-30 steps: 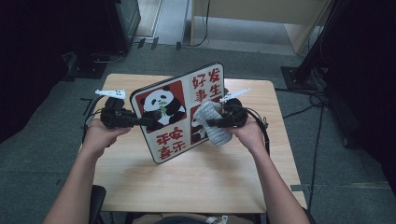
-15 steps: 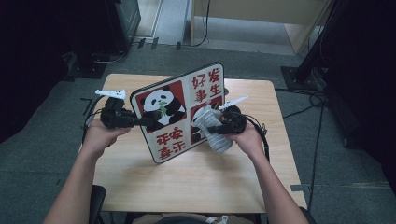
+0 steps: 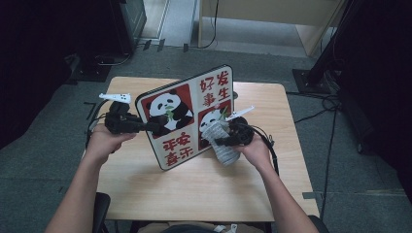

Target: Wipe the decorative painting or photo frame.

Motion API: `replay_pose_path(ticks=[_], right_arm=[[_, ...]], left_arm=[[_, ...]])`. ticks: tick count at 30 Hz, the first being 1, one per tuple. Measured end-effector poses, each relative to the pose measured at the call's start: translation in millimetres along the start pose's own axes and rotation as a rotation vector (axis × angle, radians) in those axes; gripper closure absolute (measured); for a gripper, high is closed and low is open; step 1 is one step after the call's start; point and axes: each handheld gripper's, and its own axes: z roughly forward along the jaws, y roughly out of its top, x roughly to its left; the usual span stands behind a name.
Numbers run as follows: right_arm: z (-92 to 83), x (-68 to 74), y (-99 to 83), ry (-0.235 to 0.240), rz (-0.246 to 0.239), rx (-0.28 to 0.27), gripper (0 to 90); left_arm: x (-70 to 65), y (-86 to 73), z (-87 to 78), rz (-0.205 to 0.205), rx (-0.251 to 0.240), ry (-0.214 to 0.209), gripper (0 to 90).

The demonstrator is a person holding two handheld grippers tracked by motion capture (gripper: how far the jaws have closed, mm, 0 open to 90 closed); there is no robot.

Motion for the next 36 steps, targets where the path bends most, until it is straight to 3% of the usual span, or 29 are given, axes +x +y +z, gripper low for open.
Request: replay_pose_path(ticks=[17,36], right_arm=[[20.5,-3.4,-17.8,0.020,0.016,0.078,65.3],[5.0,1.6,-9.6,0.033,-0.001,0.046,66.7]], left_arm=[[-0.8,-0.1,0.0,0.000,0.001,0.002,76.0],[-1.2,0.2,0.1,-0.004,0.002,0.003,76.0]])
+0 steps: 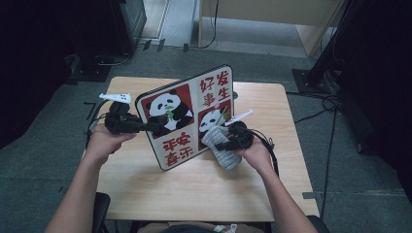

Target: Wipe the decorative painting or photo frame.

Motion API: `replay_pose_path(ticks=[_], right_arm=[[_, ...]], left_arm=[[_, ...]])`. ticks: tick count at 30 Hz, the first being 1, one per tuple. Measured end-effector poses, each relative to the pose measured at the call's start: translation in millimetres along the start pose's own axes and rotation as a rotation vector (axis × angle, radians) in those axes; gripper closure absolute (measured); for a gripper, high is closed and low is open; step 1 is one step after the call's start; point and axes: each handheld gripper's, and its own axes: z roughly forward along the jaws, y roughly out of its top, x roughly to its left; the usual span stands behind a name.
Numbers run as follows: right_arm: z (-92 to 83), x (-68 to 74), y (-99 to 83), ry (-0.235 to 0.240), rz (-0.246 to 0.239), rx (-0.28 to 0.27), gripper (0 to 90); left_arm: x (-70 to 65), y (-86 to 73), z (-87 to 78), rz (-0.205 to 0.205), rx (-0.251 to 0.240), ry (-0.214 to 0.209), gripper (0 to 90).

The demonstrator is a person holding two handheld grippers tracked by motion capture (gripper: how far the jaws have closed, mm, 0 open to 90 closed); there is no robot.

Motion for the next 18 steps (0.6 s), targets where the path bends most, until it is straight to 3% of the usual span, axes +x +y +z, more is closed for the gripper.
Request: replay_pose_path(ticks=[18], right_arm=[[-33.6,16.1,22.0,-0.005,-0.040,-0.053,66.8]], left_arm=[[0.2,0.1,0.1,-0.004,-0.002,0.001,76.1]])
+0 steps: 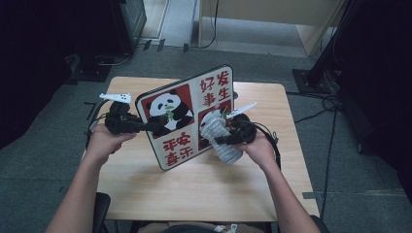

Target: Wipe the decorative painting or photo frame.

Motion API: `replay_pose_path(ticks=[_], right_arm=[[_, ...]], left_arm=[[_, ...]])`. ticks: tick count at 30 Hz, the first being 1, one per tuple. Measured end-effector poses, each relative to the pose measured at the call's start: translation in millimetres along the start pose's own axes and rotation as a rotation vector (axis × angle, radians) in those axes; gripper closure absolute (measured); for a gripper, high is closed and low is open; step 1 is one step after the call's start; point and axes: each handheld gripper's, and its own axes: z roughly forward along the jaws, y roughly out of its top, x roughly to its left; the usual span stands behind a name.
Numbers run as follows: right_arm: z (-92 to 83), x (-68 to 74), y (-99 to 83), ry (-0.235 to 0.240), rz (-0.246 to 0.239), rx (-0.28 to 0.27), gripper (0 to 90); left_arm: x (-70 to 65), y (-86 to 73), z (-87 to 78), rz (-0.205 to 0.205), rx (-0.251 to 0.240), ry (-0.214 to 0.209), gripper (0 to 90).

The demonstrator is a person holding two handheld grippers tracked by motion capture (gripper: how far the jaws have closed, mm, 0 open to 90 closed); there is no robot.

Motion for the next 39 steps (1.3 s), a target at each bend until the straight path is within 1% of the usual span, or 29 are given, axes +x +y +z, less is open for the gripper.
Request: replay_pose_path(ticks=[1,3,5,6,7,8,9,10,15,17,21,23,28,31,36,39], right_arm=[[-4.6,1.8,3.5,-0.001,-0.005,-0.006,66.7],[-6.3,2.8,4.7,-0.006,-0.007,-0.006,66.7],[-10.9,6.1,8.7,-0.034,-0.030,0.005,66.7],[-12.6,6.7,10.1,-0.037,-0.039,0.005,66.8],[-17.9,8.1,14.1,-0.038,-0.039,-0.006,66.8],[-17.9,8.1,14.1,-0.038,-0.039,-0.006,66.8],[-23.8,8.8,18.2,-0.040,-0.045,-0.016,66.8],[-23.8,8.8,18.2,-0.040,-0.045,-0.016,66.8],[-38.4,10.5,29.5,-0.028,-0.045,-0.056,66.8],[-42.1,11.6,34.6,-0.022,-0.046,-0.064,66.8],[-48.5,14.3,45.1,-0.030,-0.054,-0.047,66.8],[-52.3,16.0,50.0,-0.033,-0.057,-0.050,66.8],[-65.3,22.0,67.7,-0.039,-0.077,-0.052,66.7],[-71.5,25.9,78.4,-0.048,-0.098,-0.054,66.7],[-83.2,35.6,100.3,-0.068,-0.120,-0.049,66.7],[-88.1,42.0,112.0,-0.070,-0.136,-0.055,66.7]], left_arm=[[0.0,0.0,0.0,-0.001,0.000,0.000,76.0],[0.0,0.0,0.0,-0.001,0.000,0.000,76.0],[-0.2,-0.1,0.0,-0.002,-0.001,0.000,76.0],[-0.2,-0.1,0.0,-0.002,-0.001,0.000,75.9],[-0.2,-0.2,0.0,-0.003,-0.001,0.000,75.9],[0.0,-0.3,0.0,-0.002,-0.001,0.000,75.9],[0.1,-0.3,-0.1,-0.003,0.000,-0.001,75.9],[0.2,-0.3,-0.1,-0.004,-0.001,-0.001,75.9],[0.2,-0.3,-0.1,-0.005,-0.001,-0.001,75.9],[0.3,-0.3,-0.1,-0.005,-0.001,-0.001,75.9],[-0.6,-0.6,0.0,-0.007,-0.002,-0.001,75.9],[-0.5,-0.6,-0.1,-0.009,-0.001,-0.001,75.8],[-0.4,-0.6,-0.1,-0.010,-0.002,-0.002,75.8],[0.1,-0.7,-0.1,-0.011,-0.002,-0.004,75.8],[0.4,-0.7,-0.1,-0.014,-0.003,-0.008,75.6],[0.5,-0.7,-0.1,-0.014,-0.003,-0.008,75.6]])
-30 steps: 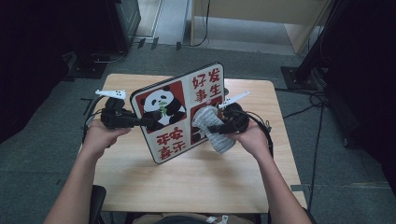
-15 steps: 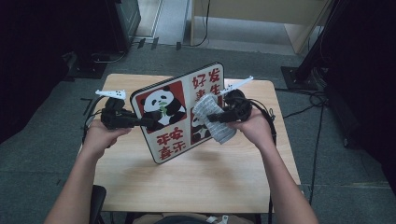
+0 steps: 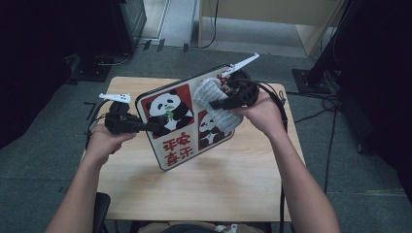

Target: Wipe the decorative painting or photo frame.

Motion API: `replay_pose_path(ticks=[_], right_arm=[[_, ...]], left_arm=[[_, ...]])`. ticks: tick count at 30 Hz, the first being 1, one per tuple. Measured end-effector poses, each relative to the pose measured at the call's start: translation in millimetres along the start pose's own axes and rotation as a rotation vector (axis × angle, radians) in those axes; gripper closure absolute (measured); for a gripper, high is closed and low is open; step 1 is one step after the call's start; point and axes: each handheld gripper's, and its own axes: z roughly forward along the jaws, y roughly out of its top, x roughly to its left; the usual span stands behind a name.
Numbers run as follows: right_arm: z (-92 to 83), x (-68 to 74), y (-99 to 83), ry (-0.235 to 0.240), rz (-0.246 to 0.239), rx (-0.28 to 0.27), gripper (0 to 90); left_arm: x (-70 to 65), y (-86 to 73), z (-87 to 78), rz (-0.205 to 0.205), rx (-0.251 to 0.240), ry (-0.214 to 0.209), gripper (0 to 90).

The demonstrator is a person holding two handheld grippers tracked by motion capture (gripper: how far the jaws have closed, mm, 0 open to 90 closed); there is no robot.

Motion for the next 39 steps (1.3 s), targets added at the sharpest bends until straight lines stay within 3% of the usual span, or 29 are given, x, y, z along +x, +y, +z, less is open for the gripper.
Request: replay_pose_path(ticks=[7,13,28,39], right_arm=[[-10.2,7.0,29.8,-0.010,-0.028,-0.032,66.5],[-2.0,8.0,40.5,-0.003,-0.028,-0.027,66.6],[23.3,1.6,28.9,0.017,-0.017,0.023,66.5],[34.0,-0.1,15.2,0.040,-0.017,0.016,66.3]], left_arm=[[1.0,-0.2,0.1,-0.001,-0.001,-0.008,75.4],[1.4,-0.4,0.2,-0.001,-0.003,-0.009,75.4],[1.6,-0.4,0.0,0.003,-0.003,-0.008,75.5],[1.5,-0.4,-0.1,0.005,-0.001,-0.008,75.5]])
